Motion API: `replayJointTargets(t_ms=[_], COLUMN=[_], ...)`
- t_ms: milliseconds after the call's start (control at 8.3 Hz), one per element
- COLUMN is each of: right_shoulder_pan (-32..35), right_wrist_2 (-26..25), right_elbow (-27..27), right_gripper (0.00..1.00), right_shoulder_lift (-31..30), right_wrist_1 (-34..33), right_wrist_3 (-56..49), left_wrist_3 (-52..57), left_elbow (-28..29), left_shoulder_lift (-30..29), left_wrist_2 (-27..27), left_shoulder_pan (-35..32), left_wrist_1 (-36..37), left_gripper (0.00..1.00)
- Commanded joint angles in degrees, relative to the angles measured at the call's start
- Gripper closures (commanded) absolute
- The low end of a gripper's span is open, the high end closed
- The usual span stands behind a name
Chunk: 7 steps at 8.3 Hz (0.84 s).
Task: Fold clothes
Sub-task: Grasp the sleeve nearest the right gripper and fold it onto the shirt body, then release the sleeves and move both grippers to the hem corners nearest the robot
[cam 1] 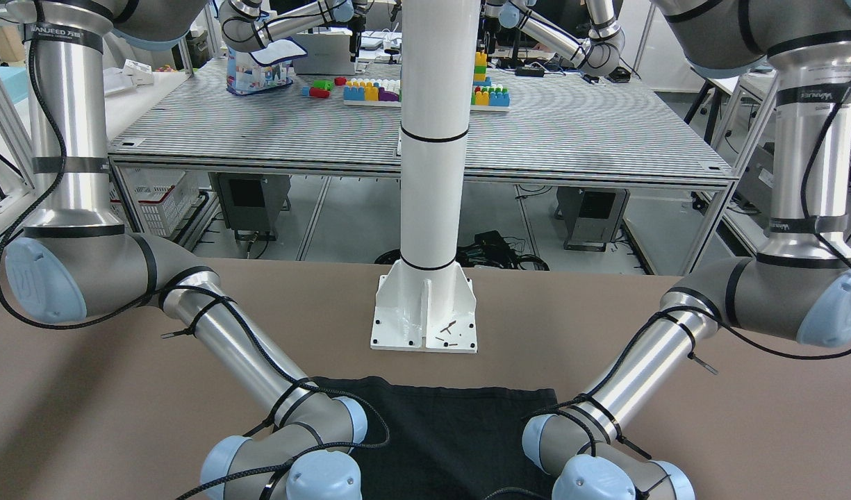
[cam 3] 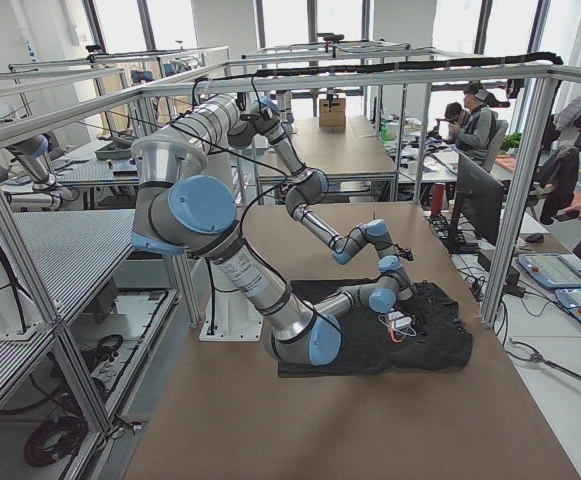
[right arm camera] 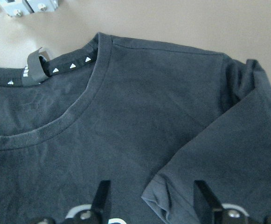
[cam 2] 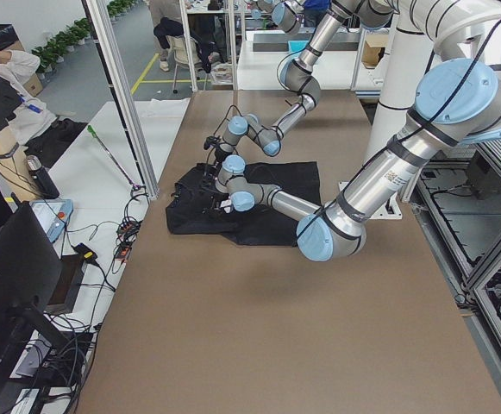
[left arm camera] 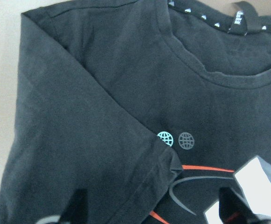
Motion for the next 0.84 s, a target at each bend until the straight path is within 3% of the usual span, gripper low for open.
replayJointTargets(t_ms=[0,241,361,602,723], right_shoulder_pan=[-0.6,-3.6,-6.2,-10.7,-12.8], right_wrist_2=[0.5,0.6,0.4,-0.6,-2.2], right_elbow=[14.3,23.6,30.3,45.6,52.3], right_gripper=[0.05,0.06,0.06,0.06,0.06], right_shoulder_lift=[-10.6,-15.7,-21.0,-33.5,-38.4], right_wrist_1=[-2.0,-7.0,-7.7,-7.7,-7.7], right_wrist_3=[-2.1,-1.2,1.5,9.8,13.0], left_wrist_3=[-4.5,-7.9,-10.2,-15.0,-18.1], left_elbow=[-4.9,-14.2,-19.7,-31.9,-38.2], left_shoulder_lift=[2.0,8.2,12.9,22.4,28.0], left_wrist_2=[-0.1,0.6,1.0,8.6,9.0], left_shoulder_pan=[0.2,0.7,1.9,8.9,11.1], left_wrist_1=[0.3,0.4,0.4,0.5,0.6], left_gripper=[0.00,0.00,0.00,0.00,0.00])
